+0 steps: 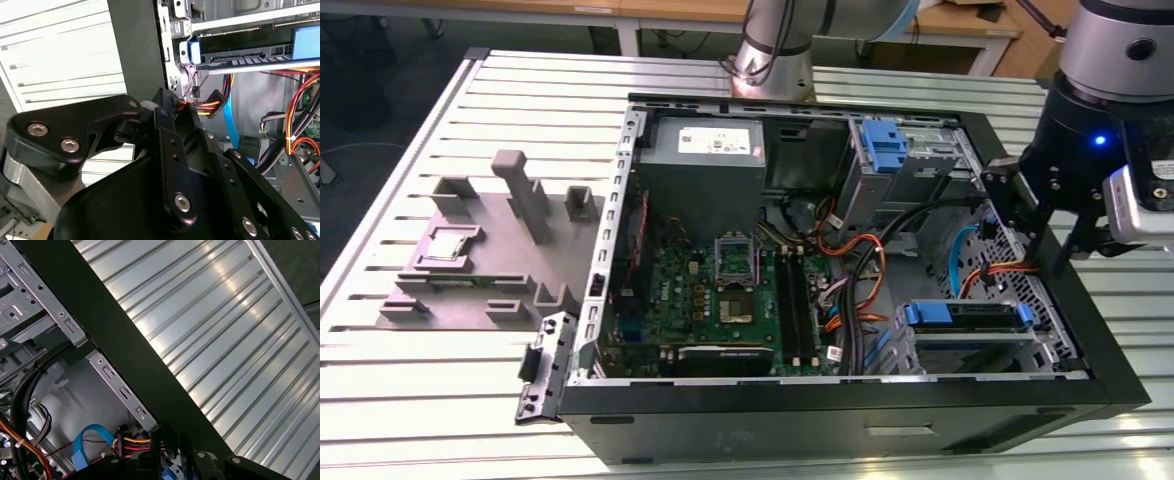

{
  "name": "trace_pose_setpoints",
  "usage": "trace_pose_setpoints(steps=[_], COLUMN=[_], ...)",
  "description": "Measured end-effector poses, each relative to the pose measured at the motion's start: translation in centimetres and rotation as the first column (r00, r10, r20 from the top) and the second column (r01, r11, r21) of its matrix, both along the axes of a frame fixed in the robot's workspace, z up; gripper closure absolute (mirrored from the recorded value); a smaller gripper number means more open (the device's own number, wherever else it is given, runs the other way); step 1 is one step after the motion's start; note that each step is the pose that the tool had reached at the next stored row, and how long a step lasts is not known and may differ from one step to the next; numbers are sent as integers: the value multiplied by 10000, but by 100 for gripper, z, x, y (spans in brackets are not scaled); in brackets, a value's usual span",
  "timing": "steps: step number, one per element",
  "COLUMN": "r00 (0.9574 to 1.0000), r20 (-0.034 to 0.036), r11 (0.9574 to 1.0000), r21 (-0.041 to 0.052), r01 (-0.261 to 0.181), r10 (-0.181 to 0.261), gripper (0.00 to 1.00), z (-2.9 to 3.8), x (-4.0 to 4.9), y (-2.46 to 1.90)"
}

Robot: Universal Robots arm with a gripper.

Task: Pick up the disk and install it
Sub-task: 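Insert the first disk wire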

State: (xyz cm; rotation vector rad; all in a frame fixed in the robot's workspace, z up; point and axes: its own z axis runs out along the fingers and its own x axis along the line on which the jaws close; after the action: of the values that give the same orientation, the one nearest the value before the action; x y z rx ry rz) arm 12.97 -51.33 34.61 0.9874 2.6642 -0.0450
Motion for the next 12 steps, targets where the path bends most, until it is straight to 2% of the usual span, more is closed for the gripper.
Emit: trace_pose_setpoints(steps=[3,7,9,12], r00=[10000,9996,9993,9990], r20=[67,265,349,412], r11=[10000,9999,9998,9998], r21=[-37,-139,-146,-150], r01=[-58,-82,-94,-145], r10=[58,86,99,151], gripper=[70,70,70,70], z=[0,0,-5,-18], x=[-9,-30,-44,-55], y=[0,0,0,2])
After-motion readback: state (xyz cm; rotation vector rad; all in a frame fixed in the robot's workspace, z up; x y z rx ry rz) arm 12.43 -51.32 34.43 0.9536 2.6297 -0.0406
